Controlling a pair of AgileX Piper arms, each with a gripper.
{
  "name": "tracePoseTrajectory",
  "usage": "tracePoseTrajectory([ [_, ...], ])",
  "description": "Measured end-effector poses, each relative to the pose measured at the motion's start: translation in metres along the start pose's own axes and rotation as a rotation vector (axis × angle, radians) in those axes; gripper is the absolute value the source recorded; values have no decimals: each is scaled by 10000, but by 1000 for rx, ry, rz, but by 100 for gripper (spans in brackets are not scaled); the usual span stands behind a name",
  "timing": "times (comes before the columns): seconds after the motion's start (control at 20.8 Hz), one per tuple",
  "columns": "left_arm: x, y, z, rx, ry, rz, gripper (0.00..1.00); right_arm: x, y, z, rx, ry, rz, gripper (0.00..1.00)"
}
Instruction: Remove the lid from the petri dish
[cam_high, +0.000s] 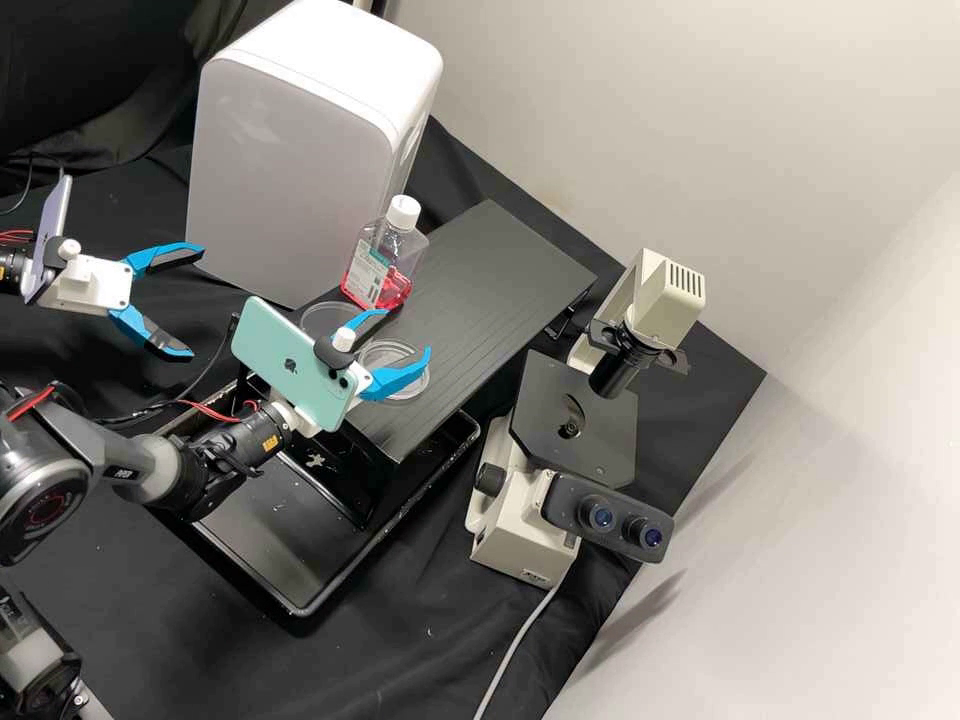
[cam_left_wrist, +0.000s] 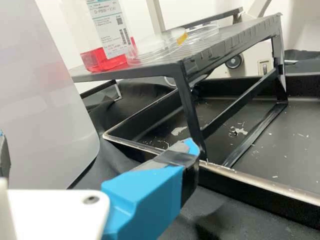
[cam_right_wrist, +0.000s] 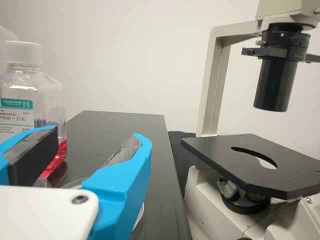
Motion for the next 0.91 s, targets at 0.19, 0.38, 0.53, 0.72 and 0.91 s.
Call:
tracePoseTrajectory([
  [0.19, 0, 0, 0, 0, 0, 0, 100, -2, -16, -15, 1, 6, -6, 0],
  [0.38, 0, 0, 0, 0, 0, 0, 100, 11, -84, 2, 1, 0, -31, 0],
  [0.53, 0, 0, 0, 0, 0, 0, 100, 15, -96, 12, 1, -4, -35, 0],
  [0.72, 0, 0, 0, 0, 0, 0, 100, 11, -99, 15, 1, -6, -36, 0],
  [0.91, 0, 0, 0, 0, 0, 0, 100, -15, -161, 68, 0, -24, -57, 0],
])
